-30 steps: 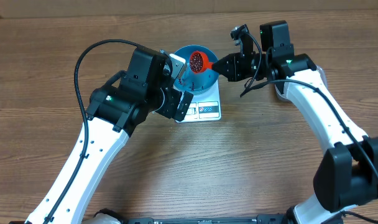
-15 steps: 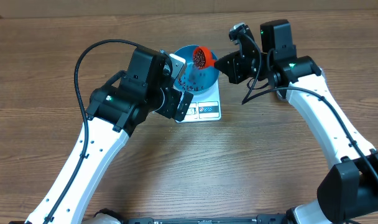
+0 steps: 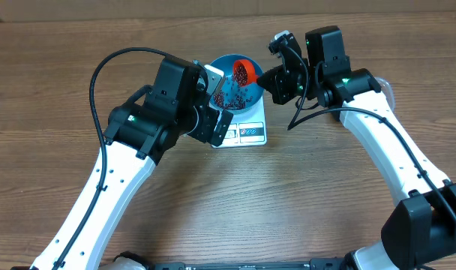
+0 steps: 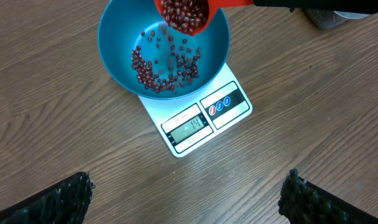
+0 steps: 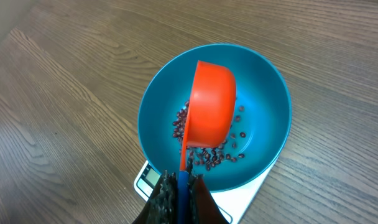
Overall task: Scoop item into bowl and weigh 150g on scale
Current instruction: 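Tilt the red scoop with the right gripper to pour beans into bowl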
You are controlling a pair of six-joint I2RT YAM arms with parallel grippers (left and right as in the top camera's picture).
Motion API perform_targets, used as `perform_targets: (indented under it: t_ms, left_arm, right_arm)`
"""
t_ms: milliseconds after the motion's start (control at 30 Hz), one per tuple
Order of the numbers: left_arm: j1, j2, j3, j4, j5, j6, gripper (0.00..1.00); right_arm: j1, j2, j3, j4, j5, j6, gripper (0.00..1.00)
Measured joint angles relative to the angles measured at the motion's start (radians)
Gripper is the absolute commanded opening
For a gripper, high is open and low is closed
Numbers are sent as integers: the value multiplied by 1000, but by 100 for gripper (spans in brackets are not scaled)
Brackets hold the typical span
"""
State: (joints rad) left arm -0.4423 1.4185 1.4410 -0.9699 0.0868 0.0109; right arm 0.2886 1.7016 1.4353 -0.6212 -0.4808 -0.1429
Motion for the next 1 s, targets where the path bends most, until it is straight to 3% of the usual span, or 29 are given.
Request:
perform_targets:
  t_ms: [633, 1000]
  left_arm:
    - [0, 0, 0, 0, 0, 0, 100]
    - [0, 0, 0, 0, 0, 0, 100]
  right_arm:
    - [3, 0, 0, 0, 7, -20, 4]
    - [67, -3, 0, 3, 128, -72, 4]
